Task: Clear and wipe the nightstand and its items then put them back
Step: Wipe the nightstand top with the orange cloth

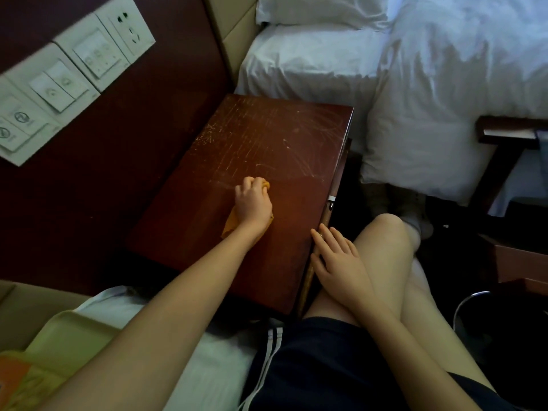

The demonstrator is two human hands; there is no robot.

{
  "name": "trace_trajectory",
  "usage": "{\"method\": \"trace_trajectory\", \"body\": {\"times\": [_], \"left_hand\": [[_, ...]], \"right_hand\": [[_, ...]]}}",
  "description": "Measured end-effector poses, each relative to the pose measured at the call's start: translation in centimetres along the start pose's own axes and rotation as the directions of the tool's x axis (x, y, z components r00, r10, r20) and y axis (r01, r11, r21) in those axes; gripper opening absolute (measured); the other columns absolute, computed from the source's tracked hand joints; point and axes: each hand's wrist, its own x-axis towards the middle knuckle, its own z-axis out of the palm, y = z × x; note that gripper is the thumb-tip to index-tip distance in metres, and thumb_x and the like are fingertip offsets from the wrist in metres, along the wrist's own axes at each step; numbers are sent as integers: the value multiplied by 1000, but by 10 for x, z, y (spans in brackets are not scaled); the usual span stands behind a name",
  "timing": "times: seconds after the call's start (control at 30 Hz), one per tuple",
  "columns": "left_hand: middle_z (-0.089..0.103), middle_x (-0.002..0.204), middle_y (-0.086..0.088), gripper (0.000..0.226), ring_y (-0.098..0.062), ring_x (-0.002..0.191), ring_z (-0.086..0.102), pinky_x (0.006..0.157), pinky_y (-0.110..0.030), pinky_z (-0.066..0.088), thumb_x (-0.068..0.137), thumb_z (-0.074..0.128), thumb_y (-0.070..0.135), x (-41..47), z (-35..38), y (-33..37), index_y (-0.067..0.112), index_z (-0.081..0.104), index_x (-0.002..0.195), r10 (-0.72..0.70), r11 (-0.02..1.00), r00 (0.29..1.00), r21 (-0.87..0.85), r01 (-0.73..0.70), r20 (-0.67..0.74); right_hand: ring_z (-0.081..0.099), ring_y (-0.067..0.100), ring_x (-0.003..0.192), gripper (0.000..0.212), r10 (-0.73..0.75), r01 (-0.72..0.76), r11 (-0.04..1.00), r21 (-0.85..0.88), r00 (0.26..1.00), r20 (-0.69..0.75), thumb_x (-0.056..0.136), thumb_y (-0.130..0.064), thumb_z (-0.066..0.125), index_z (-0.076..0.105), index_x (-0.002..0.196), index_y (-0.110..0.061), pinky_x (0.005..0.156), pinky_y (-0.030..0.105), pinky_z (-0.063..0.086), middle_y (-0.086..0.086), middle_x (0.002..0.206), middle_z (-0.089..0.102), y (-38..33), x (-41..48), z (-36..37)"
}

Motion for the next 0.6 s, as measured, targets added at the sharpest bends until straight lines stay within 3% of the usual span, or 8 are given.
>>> {"method": "trace_trajectory", "body": {"times": [0.1,0.23,0.3,0.43,0.6], "left_hand": [[50,122,-5,26,-25,107,43,91,-32,35,96,43,17,-13,2,5,15,58,116,195,981,978,-31,-193,77],[53,115,-4,26,-22,101,47,86,-30,40,93,49,17,-38,-13,-22,15,60,117,445,895,881,-59,-441,159],[54,114,-4,26,-22,100,47,85,-28,39,93,49,16,-44,-20,-43,14,60,117,400,917,910,-42,-397,112],[53,120,-5,26,-23,106,44,87,-27,35,96,44,16,-26,-25,-59,14,60,117,128,992,992,-8,-128,4],[51,123,-4,24,-24,109,44,90,-33,39,96,41,17,3,-16,-30,15,59,112,-77,997,996,-1,77,-46]], "right_hand": [[8,17,143,51,-7,7,1000,-18,1000,10,99,-32,35,21,147,-22,113,28,4,0,155,16,-2,1,0],[5,16,144,52,-14,15,1000,-26,999,36,100,-35,32,18,148,-24,113,27,2,0,156,12,-4,3,0],[4,16,144,52,-12,13,1000,-28,999,39,100,-35,31,17,148,-24,113,27,2,-1,156,11,-4,3,1],[7,16,144,52,2,-2,1000,-25,1000,12,99,-33,35,20,148,-23,113,28,5,0,156,15,-3,3,2],[13,20,143,50,7,-7,1000,-10,1000,-9,98,-30,39,27,146,-20,113,32,10,3,154,22,-2,1,3]]}}
